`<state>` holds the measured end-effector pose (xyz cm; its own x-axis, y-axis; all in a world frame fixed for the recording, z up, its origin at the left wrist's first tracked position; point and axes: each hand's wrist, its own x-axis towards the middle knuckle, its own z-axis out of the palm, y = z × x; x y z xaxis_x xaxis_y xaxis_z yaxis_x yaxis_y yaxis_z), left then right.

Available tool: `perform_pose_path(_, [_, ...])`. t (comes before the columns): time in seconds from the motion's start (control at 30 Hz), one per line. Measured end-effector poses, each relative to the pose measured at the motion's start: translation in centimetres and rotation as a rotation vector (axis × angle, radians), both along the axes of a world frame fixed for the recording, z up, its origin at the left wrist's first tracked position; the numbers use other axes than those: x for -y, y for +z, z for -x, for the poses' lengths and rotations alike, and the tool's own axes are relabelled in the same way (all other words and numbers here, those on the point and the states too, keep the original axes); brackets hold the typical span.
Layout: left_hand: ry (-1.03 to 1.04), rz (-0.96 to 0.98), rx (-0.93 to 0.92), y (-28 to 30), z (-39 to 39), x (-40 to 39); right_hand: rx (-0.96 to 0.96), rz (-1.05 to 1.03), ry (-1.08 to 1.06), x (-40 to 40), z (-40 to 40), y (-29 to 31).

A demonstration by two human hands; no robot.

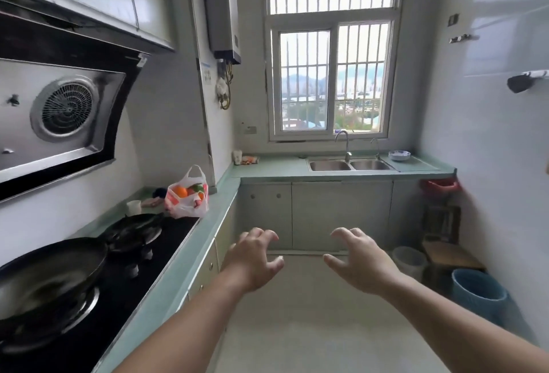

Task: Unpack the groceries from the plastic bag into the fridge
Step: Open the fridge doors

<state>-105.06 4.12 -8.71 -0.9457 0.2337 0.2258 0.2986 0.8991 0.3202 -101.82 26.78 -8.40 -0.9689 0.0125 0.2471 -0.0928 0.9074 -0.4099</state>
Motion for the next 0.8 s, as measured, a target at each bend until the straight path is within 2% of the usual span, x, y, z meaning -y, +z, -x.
perform_pose_path(0.4, [-0.104,0.041,-0.001,-0.1,22.1,-15.7,0.03,0.09,-0.154,-15.6,20.2,-1.6])
perform_pose_path(0.63, [-0.278,0.023,0.026,-0.8,31.5,-28.6,0.023,0.121,-0.294,-26.9,26.0,-1.2])
perform_pose_path(0.8, [-0.475,0.014,-0.002,-1.2,37.4,-39.3,0.011,0.131,-0.466,-35.0,28.5,-1.5])
